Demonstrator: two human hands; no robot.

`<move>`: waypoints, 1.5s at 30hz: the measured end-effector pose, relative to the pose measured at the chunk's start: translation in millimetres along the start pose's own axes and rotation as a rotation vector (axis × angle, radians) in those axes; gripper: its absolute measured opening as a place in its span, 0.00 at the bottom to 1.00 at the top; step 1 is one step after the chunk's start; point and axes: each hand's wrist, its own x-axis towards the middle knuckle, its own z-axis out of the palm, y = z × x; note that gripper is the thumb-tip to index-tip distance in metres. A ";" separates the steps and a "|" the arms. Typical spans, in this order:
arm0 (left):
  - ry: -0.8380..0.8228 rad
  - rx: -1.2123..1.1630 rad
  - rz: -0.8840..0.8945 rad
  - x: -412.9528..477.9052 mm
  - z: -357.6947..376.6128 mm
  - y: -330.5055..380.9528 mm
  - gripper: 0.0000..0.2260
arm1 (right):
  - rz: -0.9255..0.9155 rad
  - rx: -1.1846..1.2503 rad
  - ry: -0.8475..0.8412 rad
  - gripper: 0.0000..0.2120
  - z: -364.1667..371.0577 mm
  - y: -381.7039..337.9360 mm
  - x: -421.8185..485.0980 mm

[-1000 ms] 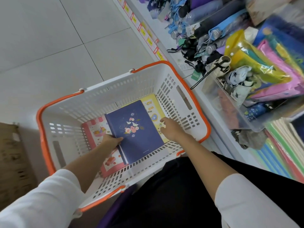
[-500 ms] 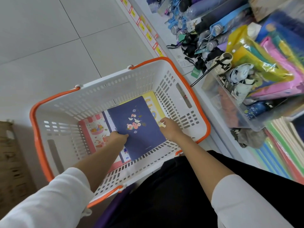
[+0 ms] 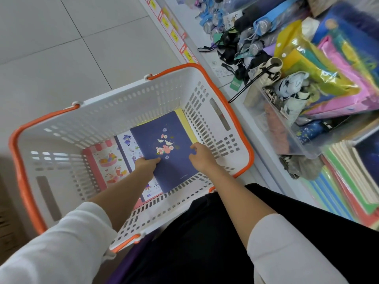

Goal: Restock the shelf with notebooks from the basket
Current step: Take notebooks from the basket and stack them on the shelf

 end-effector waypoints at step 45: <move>-0.504 -0.280 0.754 -373.4 -19.2 207.6 0.26 | -0.494 0.408 0.646 0.17 -237.8 -67.1 -285.1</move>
